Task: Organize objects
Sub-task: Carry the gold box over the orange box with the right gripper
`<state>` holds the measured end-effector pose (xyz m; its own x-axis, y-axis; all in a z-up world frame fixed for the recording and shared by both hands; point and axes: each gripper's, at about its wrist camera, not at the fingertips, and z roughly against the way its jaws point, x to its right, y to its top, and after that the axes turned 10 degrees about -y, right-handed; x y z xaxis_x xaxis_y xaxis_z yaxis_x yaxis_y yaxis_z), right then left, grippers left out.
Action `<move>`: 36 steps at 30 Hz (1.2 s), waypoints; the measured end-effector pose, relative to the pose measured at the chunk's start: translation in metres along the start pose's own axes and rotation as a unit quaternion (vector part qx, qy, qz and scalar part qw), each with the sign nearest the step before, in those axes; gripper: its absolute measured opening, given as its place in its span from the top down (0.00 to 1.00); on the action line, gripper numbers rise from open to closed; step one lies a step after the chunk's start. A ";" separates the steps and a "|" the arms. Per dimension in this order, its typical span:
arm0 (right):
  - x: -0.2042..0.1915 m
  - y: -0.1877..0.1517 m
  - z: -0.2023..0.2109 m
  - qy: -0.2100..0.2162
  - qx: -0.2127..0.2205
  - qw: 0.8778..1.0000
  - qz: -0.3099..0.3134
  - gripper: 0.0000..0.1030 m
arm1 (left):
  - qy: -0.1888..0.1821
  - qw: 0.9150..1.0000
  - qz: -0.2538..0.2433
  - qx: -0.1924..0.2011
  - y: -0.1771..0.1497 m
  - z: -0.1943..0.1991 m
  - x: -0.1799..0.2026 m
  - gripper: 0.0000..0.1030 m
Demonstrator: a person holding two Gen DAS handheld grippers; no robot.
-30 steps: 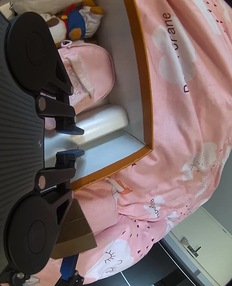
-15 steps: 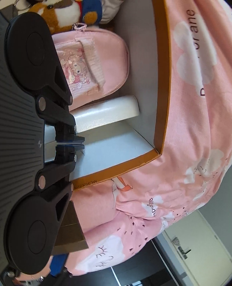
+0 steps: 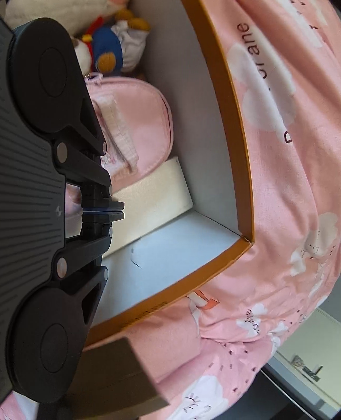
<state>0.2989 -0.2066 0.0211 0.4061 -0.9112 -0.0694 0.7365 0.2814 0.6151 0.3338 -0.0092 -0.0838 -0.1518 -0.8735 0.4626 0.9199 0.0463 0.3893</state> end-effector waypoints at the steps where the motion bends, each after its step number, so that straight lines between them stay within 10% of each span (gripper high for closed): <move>1: -0.001 0.000 0.000 0.000 -0.002 1.000 0.002 0.34 | -0.001 1.000 0.001 0.002 0.000 0.000 0.001 0.97; 17: -0.047 0.011 -0.004 0.070 -0.081 0.991 0.084 0.34 | -0.060 0.989 0.025 0.129 -0.024 0.100 -0.002 0.94; 36: -0.056 0.016 -0.031 0.081 -0.151 0.985 0.021 0.35 | -0.098 0.995 -0.003 0.022 -0.043 0.058 -0.003 0.95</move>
<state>0.3053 -0.1419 0.0105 0.5033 -0.8432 -0.1889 0.8344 0.4174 0.3601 0.2738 0.0197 -0.0557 -0.2293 -0.7632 0.6041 0.9028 0.0653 0.4251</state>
